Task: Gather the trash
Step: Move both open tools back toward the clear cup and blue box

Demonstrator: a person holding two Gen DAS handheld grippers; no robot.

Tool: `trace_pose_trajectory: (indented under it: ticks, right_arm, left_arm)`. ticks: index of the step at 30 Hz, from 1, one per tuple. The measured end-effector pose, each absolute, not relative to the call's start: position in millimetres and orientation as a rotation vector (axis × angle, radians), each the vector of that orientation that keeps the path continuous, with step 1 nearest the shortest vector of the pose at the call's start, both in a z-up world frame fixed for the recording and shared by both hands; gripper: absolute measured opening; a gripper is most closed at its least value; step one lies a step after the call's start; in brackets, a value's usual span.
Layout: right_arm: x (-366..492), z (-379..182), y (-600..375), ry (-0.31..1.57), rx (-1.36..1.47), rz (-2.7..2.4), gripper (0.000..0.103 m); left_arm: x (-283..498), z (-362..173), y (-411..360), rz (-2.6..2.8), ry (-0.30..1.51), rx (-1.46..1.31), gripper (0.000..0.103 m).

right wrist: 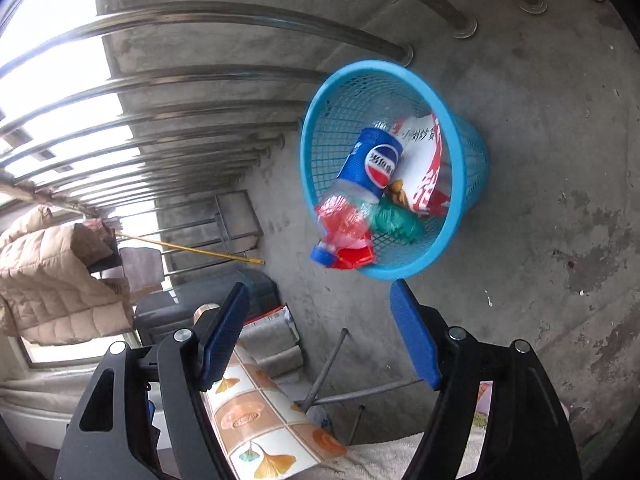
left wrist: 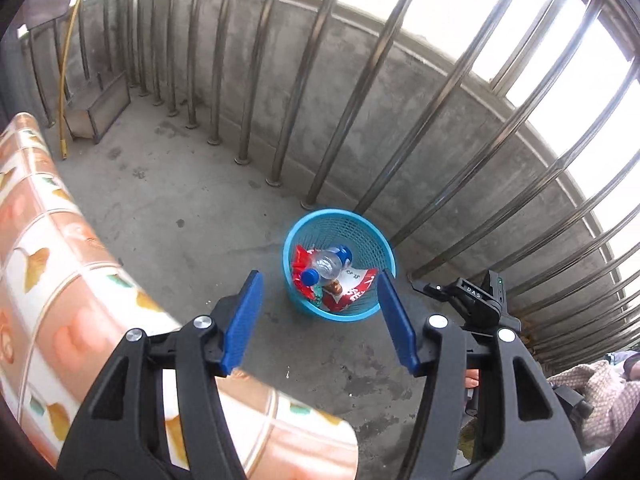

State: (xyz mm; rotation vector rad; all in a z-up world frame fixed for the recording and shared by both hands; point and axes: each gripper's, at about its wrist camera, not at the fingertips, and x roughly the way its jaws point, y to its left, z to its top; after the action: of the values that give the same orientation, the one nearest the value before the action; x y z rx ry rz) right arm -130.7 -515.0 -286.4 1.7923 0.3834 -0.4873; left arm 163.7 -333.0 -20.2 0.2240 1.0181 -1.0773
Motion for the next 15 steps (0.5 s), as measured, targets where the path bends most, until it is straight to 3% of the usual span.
trace_pose_trajectory:
  ticks: [3,15]
  right_arm:
    - [-128,-268,-505,0.42,1.733,-0.468,0.071]
    - [-52,-174,-453,0.553,1.533,-0.23,0.075]
  left_arm:
    - [158,-7,-287,-1.057,0.974,0.177,0.062]
    - [153,-7,-80,-0.728,0.922,-0.009,0.065]
